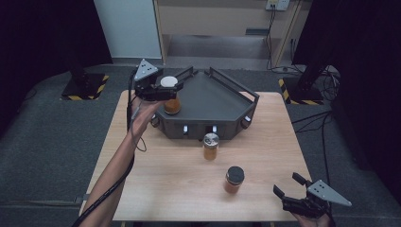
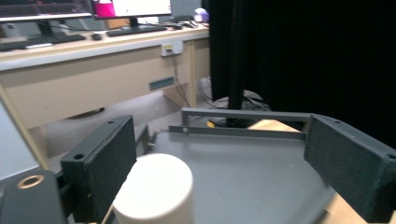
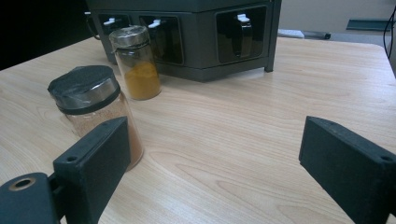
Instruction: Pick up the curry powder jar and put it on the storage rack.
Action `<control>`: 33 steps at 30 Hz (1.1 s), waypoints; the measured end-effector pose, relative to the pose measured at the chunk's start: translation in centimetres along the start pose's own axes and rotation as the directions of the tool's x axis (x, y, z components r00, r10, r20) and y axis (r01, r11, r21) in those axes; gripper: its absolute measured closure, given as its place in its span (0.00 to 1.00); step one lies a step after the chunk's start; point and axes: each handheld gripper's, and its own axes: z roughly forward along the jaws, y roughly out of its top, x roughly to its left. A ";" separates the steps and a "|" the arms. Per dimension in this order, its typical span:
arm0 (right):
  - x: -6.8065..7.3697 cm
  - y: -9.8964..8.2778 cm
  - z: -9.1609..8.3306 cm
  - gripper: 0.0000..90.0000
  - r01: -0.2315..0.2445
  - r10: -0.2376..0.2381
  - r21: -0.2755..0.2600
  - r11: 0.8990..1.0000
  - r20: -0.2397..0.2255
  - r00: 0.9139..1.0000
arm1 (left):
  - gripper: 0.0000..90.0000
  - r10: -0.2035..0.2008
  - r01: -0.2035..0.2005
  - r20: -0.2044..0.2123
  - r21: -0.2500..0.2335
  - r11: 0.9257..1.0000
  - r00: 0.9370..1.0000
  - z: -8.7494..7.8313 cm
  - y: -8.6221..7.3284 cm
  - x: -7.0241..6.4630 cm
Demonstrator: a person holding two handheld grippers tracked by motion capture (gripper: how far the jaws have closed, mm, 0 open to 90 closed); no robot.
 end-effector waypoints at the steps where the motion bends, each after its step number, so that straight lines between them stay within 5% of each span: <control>1: 0.0 0.0 0.0 0.10 0.000 0.000 0.000 1.000 0.000 1.000 | 0.08 0.001 -0.001 0.006 -0.001 1.000 1.000 -0.2 -0.1 -0.1; 16: 0.0 0.0 0.1 0.10 0.008 -0.008 0.003 1.000 0.001 1.000 | 0.08 0.003 -0.004 0.097 0.004 1.000 0.995 -6.1 -2.7 -0.9; 33: 0.1 0.1 0.1 0.10 0.012 -0.012 0.006 1.000 0.003 1.000 | 0.08 -0.015 0.014 0.086 0.009 1.000 0.996 -11.4 -7.5 -1.4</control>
